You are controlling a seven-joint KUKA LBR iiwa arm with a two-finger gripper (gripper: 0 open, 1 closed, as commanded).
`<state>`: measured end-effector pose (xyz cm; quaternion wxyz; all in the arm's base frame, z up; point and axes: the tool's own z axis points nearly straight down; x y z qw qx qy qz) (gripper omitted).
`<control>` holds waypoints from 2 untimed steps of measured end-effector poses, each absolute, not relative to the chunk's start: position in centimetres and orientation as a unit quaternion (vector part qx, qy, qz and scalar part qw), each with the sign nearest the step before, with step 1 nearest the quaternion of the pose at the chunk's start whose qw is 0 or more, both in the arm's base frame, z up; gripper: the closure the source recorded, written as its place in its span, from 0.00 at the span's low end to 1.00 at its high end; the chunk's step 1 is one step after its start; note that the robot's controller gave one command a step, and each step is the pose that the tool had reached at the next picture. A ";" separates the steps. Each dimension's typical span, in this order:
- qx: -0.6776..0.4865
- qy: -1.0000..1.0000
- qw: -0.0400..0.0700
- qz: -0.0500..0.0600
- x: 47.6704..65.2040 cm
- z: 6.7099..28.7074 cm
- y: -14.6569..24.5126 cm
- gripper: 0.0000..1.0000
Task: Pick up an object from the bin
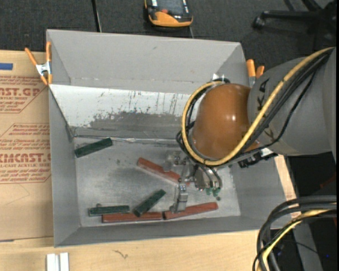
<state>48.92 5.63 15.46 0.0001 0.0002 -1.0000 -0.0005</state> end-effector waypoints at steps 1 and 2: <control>-0.025 -1.000 -0.004 -0.001 55.2 8.3 4.6 0.00; -0.026 -1.000 0.000 -0.001 56.9 6.6 3.9 0.00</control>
Offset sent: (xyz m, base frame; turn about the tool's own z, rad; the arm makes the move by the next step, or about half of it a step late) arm 0.0822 -0.0199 -0.0846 0.0533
